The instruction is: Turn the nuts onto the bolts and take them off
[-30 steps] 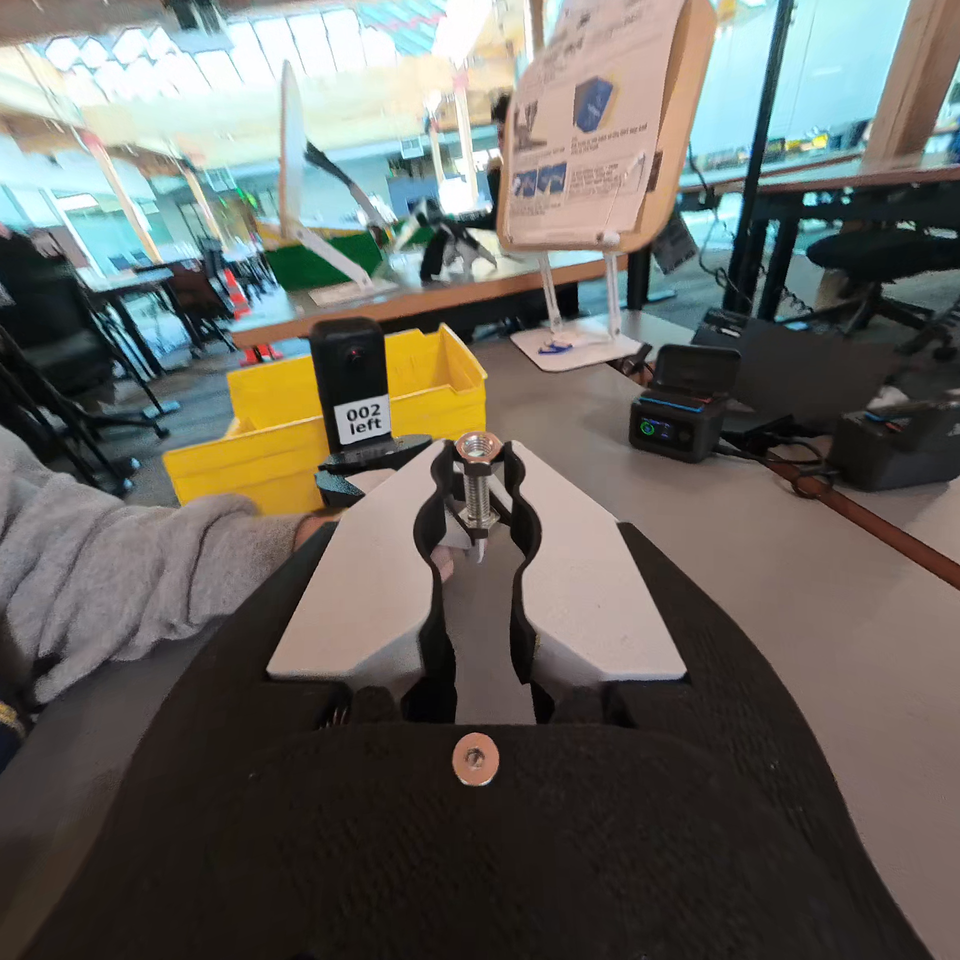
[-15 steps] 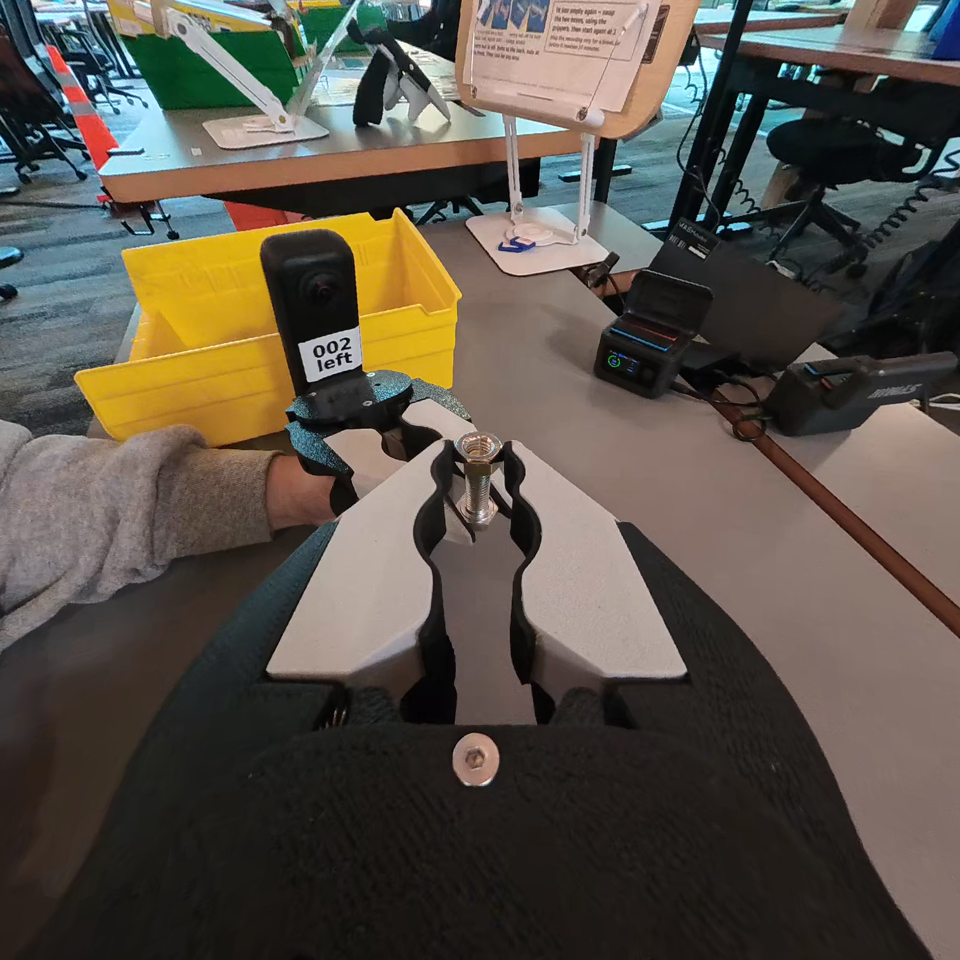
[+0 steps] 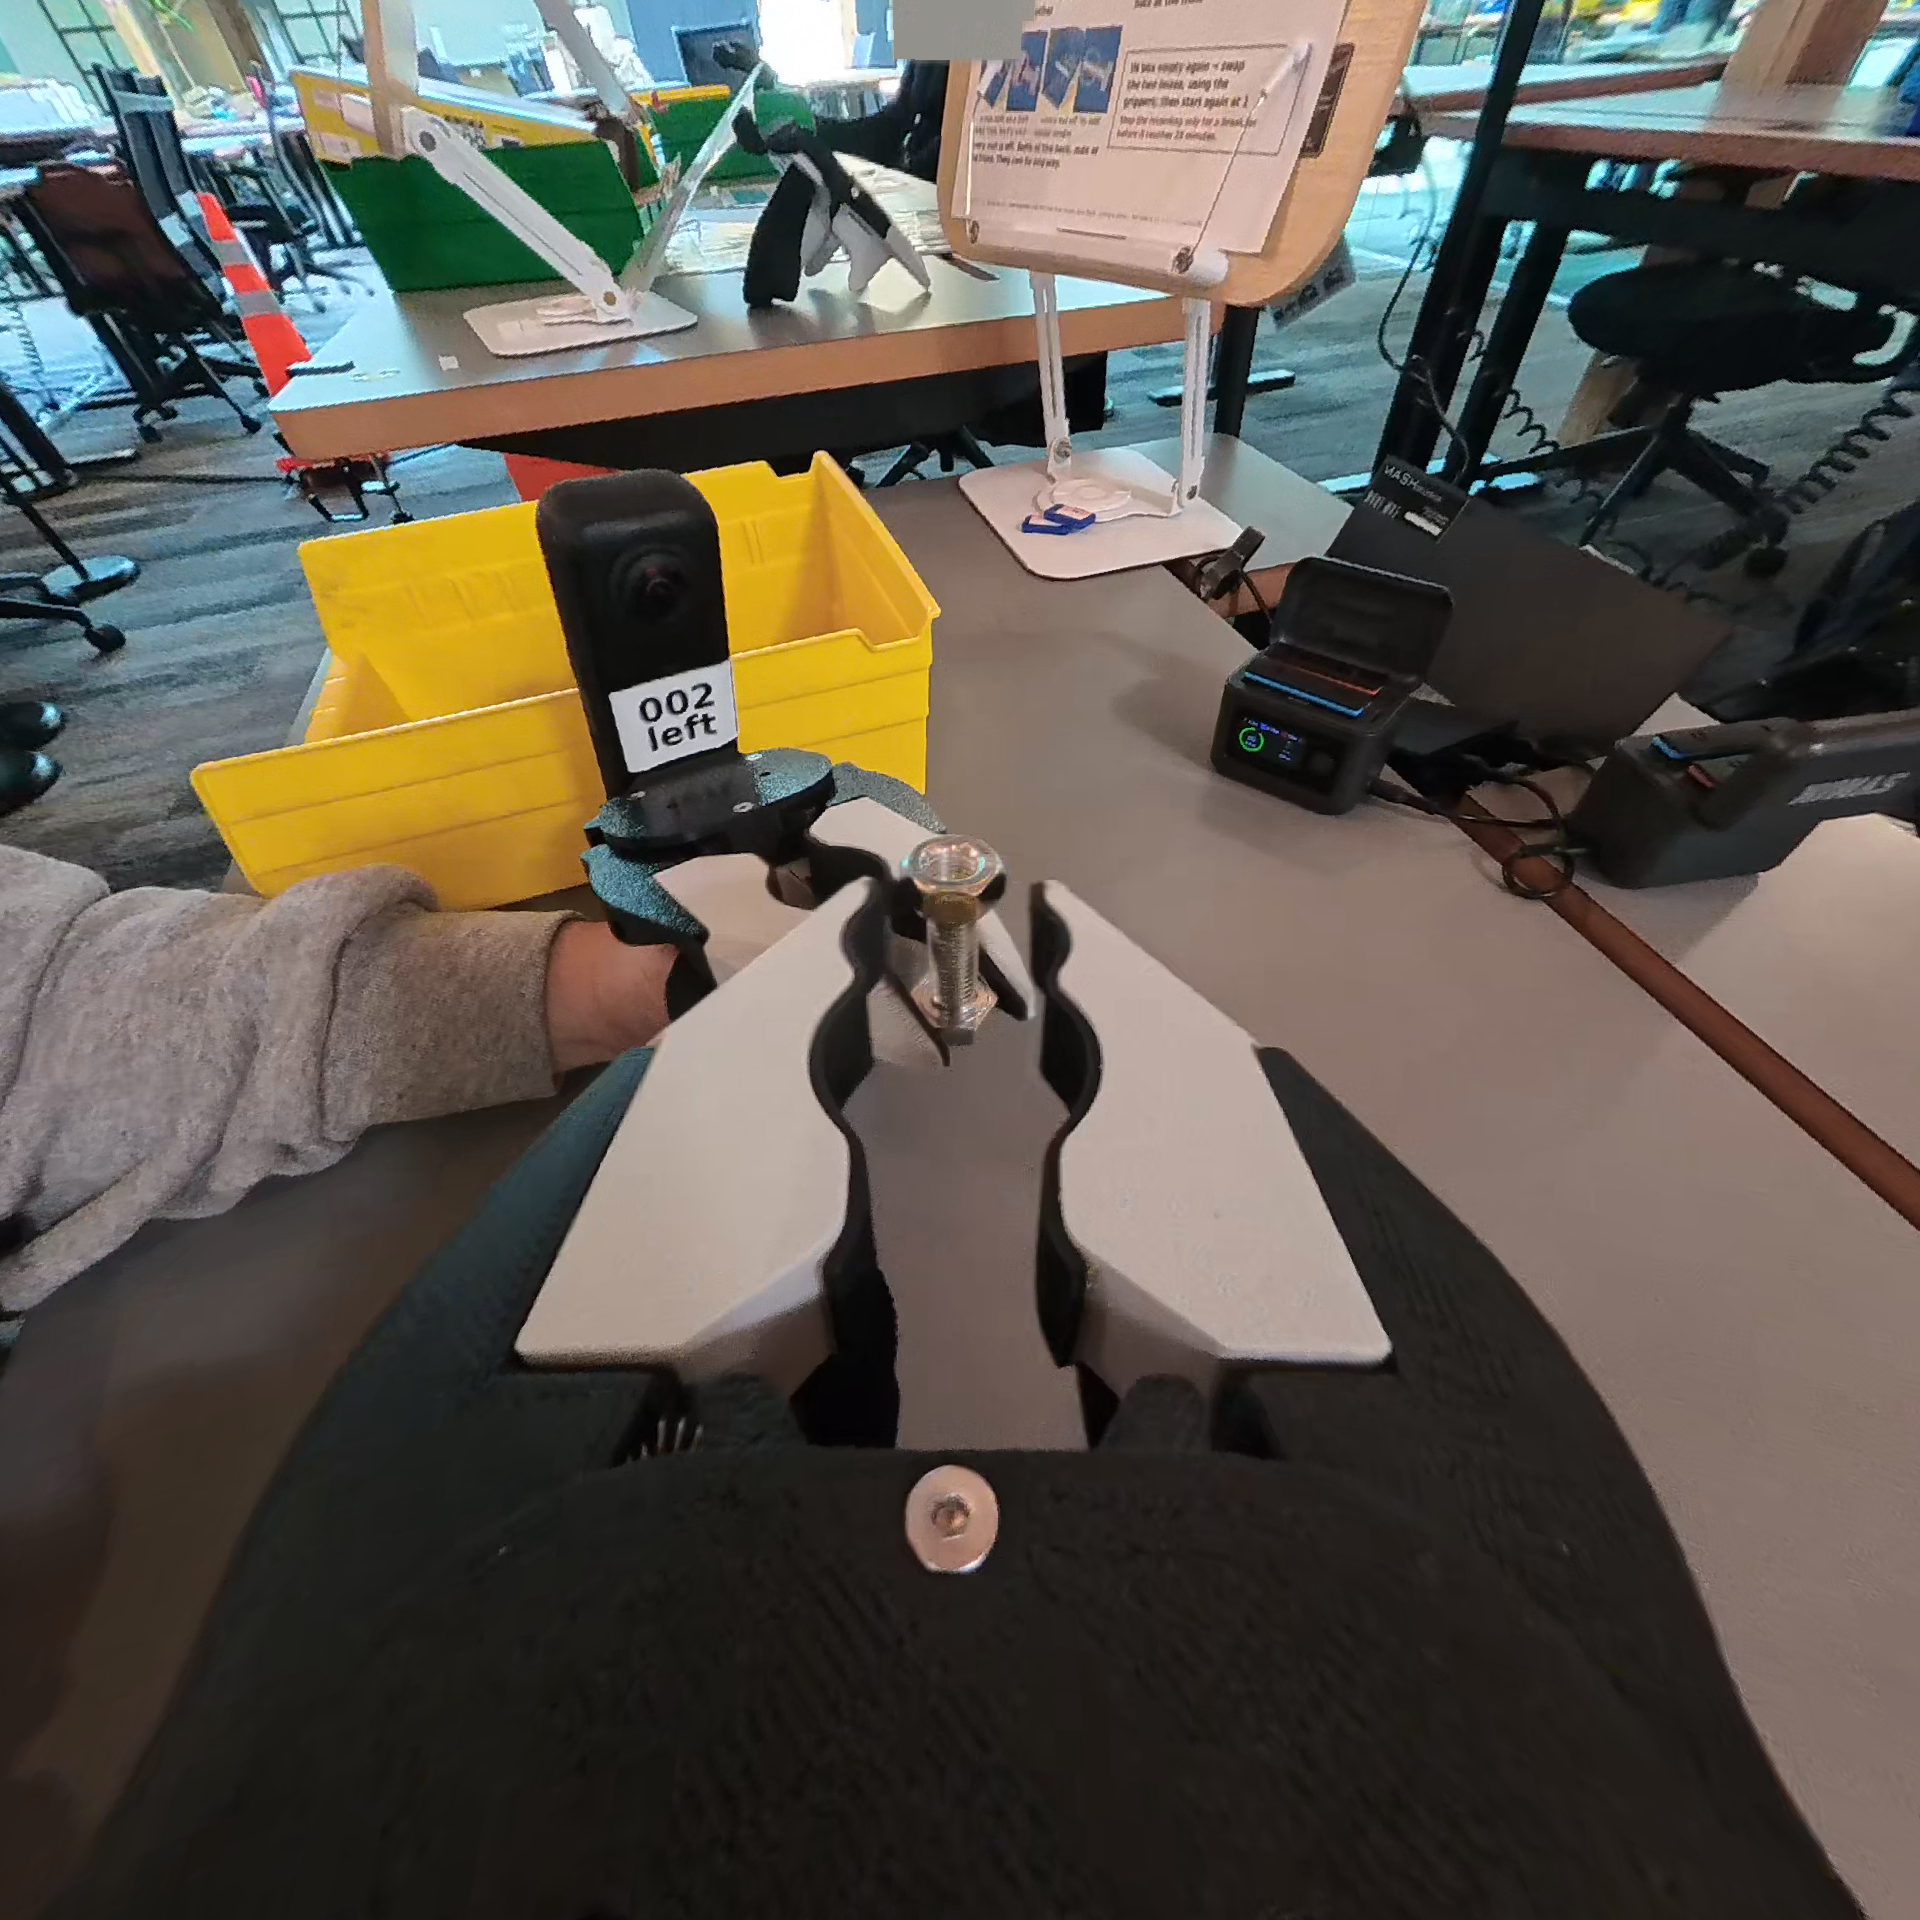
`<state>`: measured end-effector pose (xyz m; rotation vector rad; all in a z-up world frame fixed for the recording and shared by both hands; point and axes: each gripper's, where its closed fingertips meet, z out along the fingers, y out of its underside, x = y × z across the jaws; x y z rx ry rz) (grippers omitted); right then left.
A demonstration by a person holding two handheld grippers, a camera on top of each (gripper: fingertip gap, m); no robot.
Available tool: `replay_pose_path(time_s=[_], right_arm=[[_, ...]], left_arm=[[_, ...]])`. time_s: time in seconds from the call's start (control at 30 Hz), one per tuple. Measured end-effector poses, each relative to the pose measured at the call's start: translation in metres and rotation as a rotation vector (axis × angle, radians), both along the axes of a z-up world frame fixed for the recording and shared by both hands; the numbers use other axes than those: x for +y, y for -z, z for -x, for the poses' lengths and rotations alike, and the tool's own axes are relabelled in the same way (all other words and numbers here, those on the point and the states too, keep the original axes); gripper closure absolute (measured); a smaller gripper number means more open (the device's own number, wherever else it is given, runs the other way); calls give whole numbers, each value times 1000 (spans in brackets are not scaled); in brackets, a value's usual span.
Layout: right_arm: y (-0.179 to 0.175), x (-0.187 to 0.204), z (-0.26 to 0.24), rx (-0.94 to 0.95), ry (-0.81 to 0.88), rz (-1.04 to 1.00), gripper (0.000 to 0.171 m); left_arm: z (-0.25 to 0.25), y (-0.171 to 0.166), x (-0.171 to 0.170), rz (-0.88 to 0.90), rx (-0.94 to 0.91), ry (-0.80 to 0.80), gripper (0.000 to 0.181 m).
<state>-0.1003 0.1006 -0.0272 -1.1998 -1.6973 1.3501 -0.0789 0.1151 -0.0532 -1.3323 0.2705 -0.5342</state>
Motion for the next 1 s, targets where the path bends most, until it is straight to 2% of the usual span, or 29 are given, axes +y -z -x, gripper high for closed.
replay_pose_path(time_s=[0.07, 0.17, 0.3, 0.43, 0.57, 0.67, 0.8, 1.0], right_arm=[[-7, 2, 3, 46, 18, 11, 126], [-23, 10, 7, 192, 86, 28, 86], [-18, 14, -3, 425, 252, 86, 71], [11, 3, -19, 487, 320, 49, 71], [-9, 2, -15, 479, 253, 41, 63], [-10, -5, -11, 396, 158, 115, 57], [-4, -20, -14, 346, 83, 131, 58], [-2, -33, -20, 306, 3, 137, 67]], left_arm=[[4, 1, 1, 7, 4, -22, 165], [11, 3, 4, 18, 16, -77, 165], [16, 5, 6, 23, 45, -120, 165], [13, 6, 6, 27, 47, -104, 165], [2, 6, 4, 19, 58, -47, 165], [-6, 3, 0, 7, 42, 24, 165], [-20, 4, -6, 19, 33, 130, 165], [-28, 7, -7, 39, 42, 177, 165]])
